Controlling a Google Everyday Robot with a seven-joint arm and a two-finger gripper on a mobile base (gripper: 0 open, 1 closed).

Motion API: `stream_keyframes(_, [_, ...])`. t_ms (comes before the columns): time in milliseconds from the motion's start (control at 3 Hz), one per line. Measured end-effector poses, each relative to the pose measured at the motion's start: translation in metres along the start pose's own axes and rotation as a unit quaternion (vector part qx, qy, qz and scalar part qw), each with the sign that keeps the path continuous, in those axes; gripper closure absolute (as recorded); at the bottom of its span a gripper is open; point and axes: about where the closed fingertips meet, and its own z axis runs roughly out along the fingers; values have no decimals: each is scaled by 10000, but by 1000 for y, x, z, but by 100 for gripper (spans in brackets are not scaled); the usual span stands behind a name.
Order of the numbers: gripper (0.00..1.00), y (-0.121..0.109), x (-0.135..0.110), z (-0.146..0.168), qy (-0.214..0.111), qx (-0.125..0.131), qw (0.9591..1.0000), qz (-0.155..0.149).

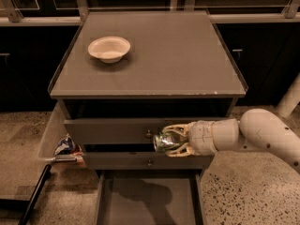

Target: Pick green can from bottom drawer and place on counter

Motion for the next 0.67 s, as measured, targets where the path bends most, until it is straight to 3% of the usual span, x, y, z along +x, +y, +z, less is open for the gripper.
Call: stream_keyframes(667, [100,0,-8,-1,-5,17,10000,-86])
